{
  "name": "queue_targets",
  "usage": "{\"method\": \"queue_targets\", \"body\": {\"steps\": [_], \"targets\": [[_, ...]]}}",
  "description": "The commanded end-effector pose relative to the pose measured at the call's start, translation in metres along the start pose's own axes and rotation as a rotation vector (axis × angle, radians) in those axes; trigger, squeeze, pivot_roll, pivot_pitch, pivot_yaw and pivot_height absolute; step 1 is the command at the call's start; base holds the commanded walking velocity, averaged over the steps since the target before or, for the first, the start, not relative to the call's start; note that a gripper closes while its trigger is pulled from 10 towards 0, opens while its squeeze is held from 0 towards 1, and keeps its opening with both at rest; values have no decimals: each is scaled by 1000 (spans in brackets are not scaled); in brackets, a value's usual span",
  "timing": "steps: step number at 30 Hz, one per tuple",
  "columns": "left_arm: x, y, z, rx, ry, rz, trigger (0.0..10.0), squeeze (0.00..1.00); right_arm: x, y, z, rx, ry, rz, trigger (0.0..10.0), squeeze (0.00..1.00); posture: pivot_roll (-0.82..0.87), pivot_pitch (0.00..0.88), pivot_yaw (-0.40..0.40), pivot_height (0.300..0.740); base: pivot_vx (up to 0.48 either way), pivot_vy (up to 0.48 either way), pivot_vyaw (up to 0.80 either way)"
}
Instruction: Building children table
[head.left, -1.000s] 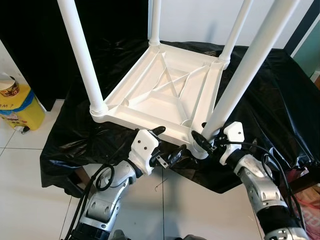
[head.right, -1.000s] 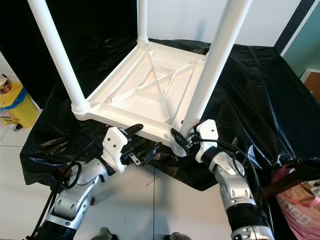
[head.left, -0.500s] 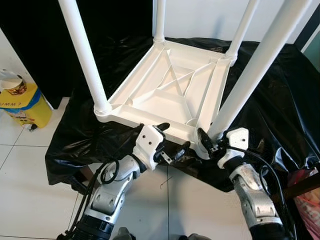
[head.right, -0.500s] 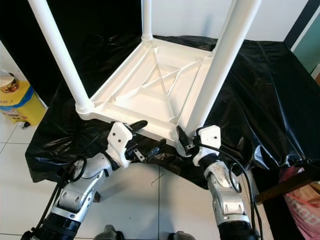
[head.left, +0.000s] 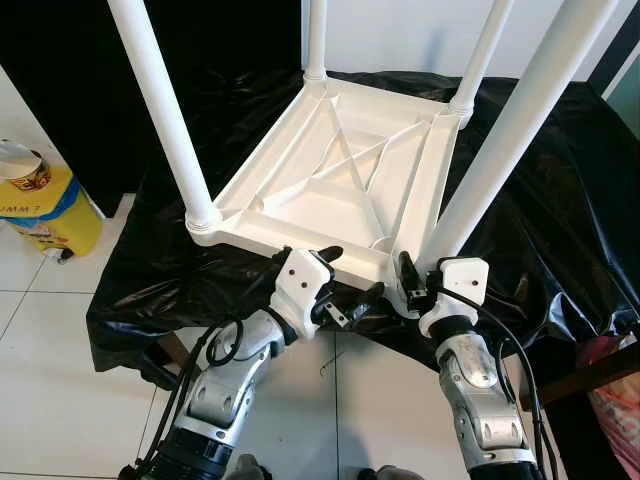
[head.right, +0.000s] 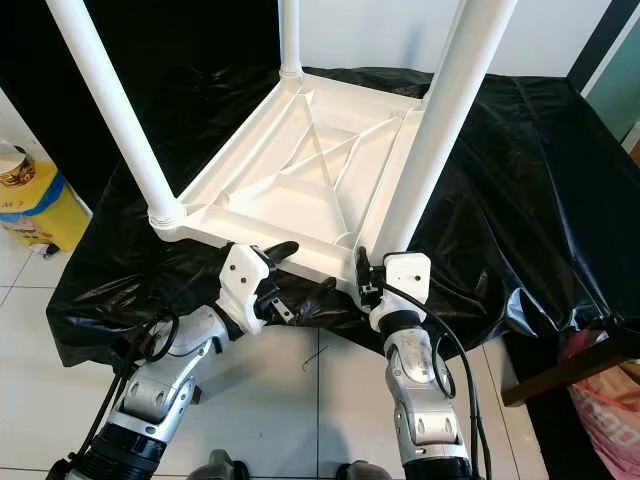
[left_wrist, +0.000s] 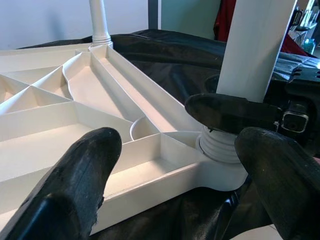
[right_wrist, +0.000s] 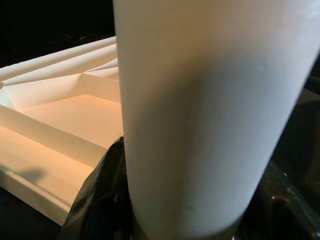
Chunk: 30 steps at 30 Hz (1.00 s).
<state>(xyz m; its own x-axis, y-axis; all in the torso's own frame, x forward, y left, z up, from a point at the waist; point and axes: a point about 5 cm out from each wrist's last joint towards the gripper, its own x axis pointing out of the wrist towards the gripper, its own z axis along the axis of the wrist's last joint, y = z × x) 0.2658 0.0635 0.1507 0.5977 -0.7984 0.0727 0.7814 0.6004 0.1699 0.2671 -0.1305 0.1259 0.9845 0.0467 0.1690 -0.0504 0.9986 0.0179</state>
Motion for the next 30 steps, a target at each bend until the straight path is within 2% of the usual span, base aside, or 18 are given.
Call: {"method": "queue_targets", "body": {"steps": [1, 2, 6, 8, 12, 14, 15, 16, 17, 18, 19, 24, 27, 30], "targets": [[0, 0, -2, -1, 5, 10, 10000, 0, -6, -4, -16, -6, 91, -37, 10000, 0, -39, 120, -37, 740, 0, 0, 0], [0, -1, -1, -2, 2, 5, 10000, 0, -6, -4, -13, -4, 75, -18, 10000, 1000, -40, 114, -39, 740, 0, 0, 0], [0, -3, -1, -2, 0, -2, 10000, 0, -6, -5, -8, -6, 50, 23, 10000, 1000, -46, 109, -40, 740, 0, 0, 0], [-1, -2, -1, -1, 2, -2, 10000, 0, -9, -11, -1, -14, 26, 111, 10000, 1000, -49, 101, -42, 740, 0, 0, 0], [0, -1, -1, -2, 0, -2, 10000, 0, -11, -19, 4, -21, 15, 176, 10000, 1000, -49, 90, -43, 740, 0, 0, 0], [-1, 0, -1, -1, -2, -3, 10000, 0, -12, -27, 7, -29, 14, 274, 10000, 1000, -49, 84, -41, 740, 0, 0, 0], [-1, 0, -1, -1, -2, -3, 10000, 0, -12, -27, 7, -29, 14, 274, 10000, 1000, -49, 84, -41, 740, 0, 0, 0], [-1, 1, -1, 3, -2, -6, 10000, 0, -12, -32, 9, -33, 44, 437, 10000, 988, -47, 74, -39, 740, 0, 0, 0], [-1, 1, -1, 4, -1, -7, 10000, 0, -10, -34, 9, -33, 59, 493, 10000, 157, -46, 70, -39, 740, 0, 0, 0], [-1, 1, -1, 4, -1, -7, 10000, 0, -10, -34, 9, -33, 59, 493, 10000, 157, -46, 70, -39, 740, 0, 0, 0], [-1, 1, -1, 7, -1, -8, 10000, 0, -7, -37, 8, -39, 78, 537, 10000, 0, -43, 66, -40, 740, 0, 0, 0], [-1, 1, -1, 10, 0, -8, 10000, 0, 0, -42, 6, -69, 104, 585, 10000, 0, -37, 58, -40, 740, 0, 0, 0], [-1, 2, 0, 14, -2, -5, 10000, 0, 16, -42, -2, -110, 136, 636, 10000, 0, -19, 43, -41, 740, 0, 0, 0], [0, 2, 0, 15, -2, -4, 10000, 0, 20, -39, -4, -122, 140, 650, 10000, 0, -19, 43, -41, 740, 0, 0, 0]]}}
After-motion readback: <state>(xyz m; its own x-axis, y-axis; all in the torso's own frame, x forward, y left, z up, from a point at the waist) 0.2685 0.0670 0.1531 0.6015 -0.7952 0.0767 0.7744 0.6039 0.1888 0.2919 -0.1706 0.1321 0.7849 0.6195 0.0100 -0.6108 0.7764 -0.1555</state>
